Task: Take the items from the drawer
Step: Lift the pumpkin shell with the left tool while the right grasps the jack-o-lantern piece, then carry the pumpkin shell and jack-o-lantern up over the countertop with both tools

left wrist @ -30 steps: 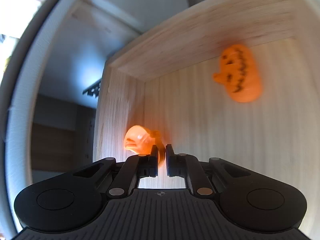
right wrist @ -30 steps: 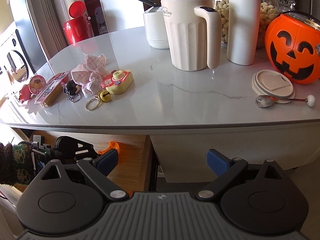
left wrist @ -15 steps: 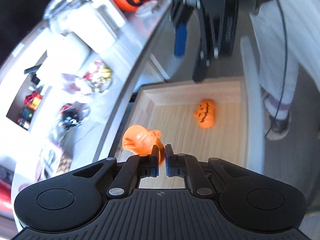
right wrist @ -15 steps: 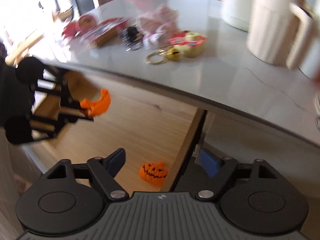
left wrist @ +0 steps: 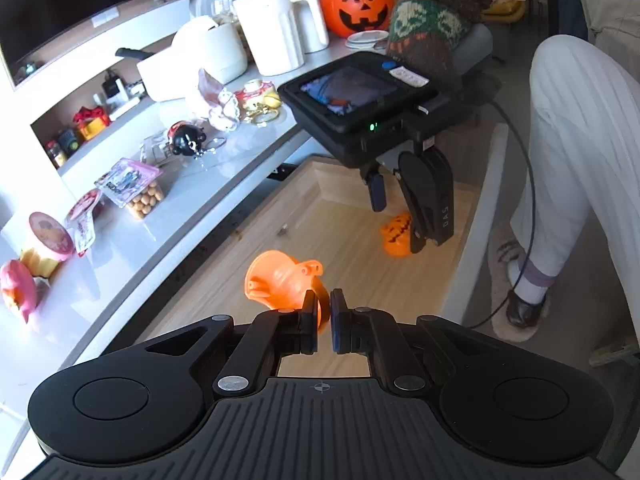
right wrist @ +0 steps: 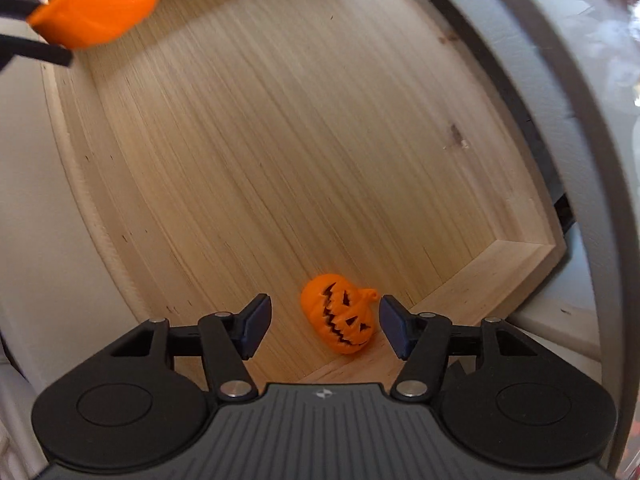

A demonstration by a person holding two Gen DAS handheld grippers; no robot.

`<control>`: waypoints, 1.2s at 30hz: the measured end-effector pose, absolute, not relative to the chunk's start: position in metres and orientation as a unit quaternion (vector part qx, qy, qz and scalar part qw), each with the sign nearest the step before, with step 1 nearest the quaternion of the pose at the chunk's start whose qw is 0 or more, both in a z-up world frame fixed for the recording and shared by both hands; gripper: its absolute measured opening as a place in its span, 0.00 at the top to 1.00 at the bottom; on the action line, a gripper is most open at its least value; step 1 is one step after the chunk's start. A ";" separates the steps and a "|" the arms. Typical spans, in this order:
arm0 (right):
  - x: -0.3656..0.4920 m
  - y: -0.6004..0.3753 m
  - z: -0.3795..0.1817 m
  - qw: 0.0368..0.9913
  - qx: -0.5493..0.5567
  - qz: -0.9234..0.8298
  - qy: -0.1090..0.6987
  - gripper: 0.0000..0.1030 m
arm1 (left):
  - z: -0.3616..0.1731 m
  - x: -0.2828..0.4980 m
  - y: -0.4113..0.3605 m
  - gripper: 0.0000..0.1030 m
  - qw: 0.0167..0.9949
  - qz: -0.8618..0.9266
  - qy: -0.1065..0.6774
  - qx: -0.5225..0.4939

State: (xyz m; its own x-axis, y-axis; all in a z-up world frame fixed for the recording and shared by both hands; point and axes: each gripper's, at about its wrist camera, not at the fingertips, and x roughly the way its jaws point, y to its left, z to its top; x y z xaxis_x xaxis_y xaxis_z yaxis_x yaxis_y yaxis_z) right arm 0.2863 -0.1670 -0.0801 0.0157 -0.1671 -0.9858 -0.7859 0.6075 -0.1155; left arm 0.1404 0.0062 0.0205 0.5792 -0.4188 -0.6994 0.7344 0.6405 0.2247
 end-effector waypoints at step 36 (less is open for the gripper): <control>0.200 -0.153 0.145 0.861 -0.152 0.214 0.435 0.55 | 0.080 0.147 0.027 0.92 0.925 -0.209 0.249 0.197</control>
State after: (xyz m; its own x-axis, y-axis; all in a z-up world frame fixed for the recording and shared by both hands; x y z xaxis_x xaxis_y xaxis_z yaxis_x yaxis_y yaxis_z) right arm 0.1998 -0.1529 0.1454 0.5292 0.2358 -0.8151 -0.5011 0.8620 -0.0760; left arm 0.1472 0.0267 0.0801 0.7885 -0.2885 -0.5431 0.4846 0.8352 0.2599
